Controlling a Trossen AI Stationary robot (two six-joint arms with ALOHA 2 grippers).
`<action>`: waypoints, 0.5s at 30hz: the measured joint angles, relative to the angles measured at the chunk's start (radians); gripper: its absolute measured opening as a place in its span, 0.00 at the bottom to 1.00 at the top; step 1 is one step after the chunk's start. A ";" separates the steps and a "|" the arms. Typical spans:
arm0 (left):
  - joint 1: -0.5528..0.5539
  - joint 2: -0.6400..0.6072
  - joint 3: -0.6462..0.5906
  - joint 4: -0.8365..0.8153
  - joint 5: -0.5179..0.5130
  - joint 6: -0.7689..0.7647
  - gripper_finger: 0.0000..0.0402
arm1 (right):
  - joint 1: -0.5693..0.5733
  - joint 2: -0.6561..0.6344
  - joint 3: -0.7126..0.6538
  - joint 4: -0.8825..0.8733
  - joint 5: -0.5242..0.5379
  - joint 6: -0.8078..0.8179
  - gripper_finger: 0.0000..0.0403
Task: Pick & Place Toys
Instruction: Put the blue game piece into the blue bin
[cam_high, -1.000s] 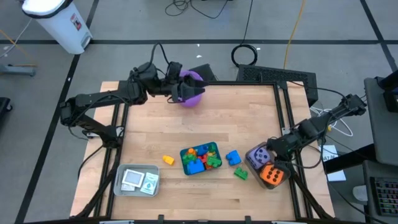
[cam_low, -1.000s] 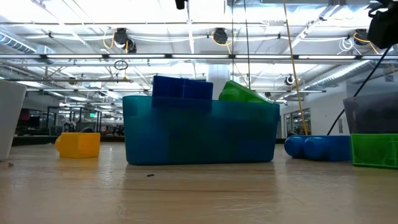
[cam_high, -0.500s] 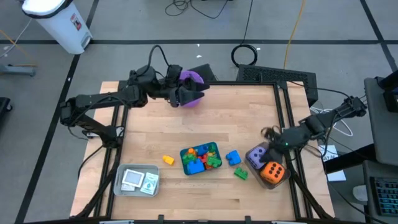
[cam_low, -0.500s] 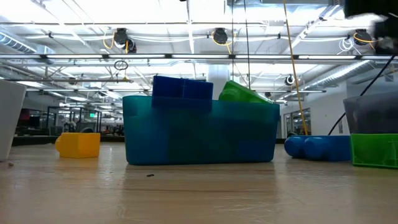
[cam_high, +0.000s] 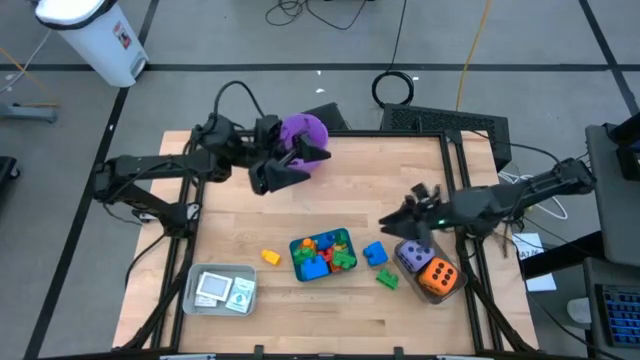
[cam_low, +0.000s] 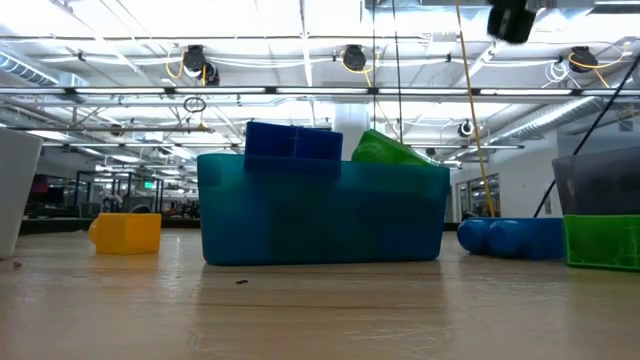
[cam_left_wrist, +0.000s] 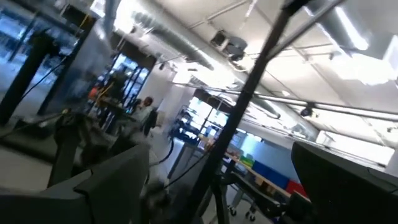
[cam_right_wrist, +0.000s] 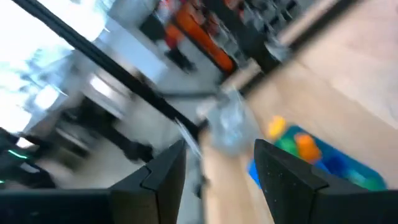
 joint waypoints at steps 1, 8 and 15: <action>-0.010 -0.002 0.000 0.003 -0.001 0.016 0.99 | -0.006 0.030 0.012 -0.024 -0.007 -0.008 0.45; -0.050 -0.045 0.000 -0.112 -0.010 0.066 0.99 | -0.038 0.275 0.074 -0.276 -0.195 -0.006 0.45; -0.084 -0.073 0.000 -0.250 -0.024 0.161 0.99 | -0.144 0.494 0.077 -0.336 -0.434 0.055 0.45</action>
